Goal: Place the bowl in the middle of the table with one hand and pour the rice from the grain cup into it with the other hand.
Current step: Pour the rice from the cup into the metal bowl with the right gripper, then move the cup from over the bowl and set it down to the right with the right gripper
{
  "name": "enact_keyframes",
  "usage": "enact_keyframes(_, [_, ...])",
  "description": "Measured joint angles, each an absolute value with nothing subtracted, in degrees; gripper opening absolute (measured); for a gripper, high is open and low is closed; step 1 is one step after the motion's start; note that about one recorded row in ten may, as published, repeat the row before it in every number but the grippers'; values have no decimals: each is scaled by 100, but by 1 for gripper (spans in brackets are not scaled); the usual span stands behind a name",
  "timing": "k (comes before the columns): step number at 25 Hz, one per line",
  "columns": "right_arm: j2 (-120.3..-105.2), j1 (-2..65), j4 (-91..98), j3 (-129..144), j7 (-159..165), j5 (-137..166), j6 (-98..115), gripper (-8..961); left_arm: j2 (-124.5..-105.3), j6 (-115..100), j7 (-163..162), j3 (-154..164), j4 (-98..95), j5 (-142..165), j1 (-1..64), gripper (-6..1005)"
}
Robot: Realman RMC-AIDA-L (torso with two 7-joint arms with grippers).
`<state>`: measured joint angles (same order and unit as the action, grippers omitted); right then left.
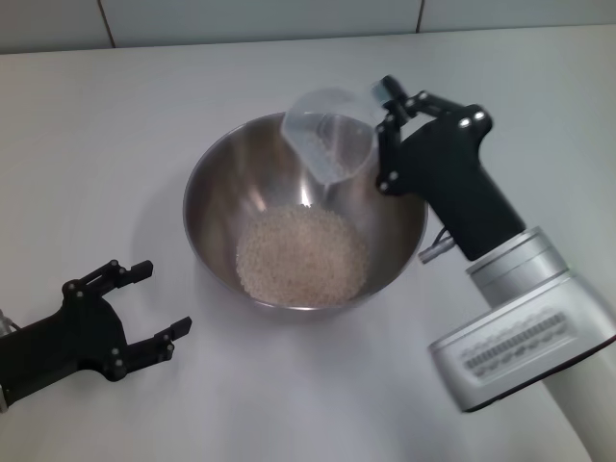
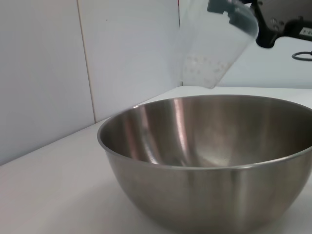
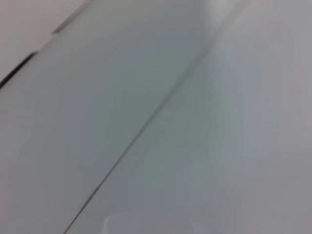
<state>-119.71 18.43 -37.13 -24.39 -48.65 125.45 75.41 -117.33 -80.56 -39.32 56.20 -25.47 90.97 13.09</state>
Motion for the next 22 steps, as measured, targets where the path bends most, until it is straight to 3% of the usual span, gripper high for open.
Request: enact_keyframes(22, [-11991, 2171, -2197, -2892, -1852, 10854, 6842, 23, -11745, -8078, -3934, 5620, -2572, 9097, 1310, 834])
